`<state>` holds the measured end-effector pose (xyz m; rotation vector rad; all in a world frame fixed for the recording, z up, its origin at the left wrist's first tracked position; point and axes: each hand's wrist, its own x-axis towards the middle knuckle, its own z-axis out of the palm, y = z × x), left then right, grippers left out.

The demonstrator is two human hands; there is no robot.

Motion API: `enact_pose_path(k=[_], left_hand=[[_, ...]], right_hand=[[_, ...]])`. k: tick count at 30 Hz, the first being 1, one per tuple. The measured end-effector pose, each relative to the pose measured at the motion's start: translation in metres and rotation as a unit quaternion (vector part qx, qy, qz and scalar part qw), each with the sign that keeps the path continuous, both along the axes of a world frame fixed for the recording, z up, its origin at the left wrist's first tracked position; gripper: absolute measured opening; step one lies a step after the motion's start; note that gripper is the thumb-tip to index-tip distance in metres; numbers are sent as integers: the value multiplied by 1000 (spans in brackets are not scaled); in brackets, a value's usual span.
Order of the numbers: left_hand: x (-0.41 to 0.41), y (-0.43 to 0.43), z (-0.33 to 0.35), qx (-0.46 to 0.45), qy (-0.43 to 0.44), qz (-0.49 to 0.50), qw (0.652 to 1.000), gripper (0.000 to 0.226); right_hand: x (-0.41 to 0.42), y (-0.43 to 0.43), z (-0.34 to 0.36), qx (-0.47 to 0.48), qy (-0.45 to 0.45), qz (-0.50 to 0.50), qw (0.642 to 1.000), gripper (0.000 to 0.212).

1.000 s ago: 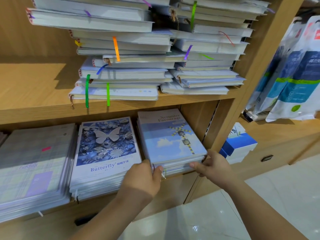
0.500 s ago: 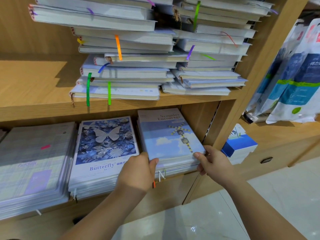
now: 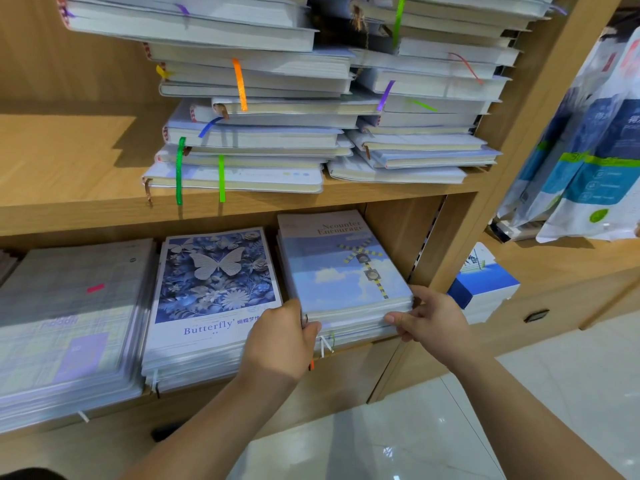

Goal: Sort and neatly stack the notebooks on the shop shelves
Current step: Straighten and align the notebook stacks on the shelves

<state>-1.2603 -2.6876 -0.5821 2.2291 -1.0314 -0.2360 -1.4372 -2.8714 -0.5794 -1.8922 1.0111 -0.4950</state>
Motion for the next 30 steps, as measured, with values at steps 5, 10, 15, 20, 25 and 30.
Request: enact_pose_path(k=[5,10,15,20,25,30], left_hand=[[-2,1,-4,-4,23,5,1000,32],[-7,2,-8,-14,1,21,1000,30],[-7,3,-5,-9,-1,15,1000,27],[0,3,5,63,-39,-20,997,38],[-4,2,8,106,-79,-28,991,35],[-2,4,12,106,-55,-43,992,46]], right_hand=[[3,-1,-1,-7,22,-8,1000,37],[0,1,-5,-43,19,-22,999,30],[-2,0,-3,-35,8,-19,999,37],[-4,-6,3,-33,68,23,997,38],[-3,-10,-3,-97,119,41,987,24],[-6,-14,-3,-73,96,55,991,19]])
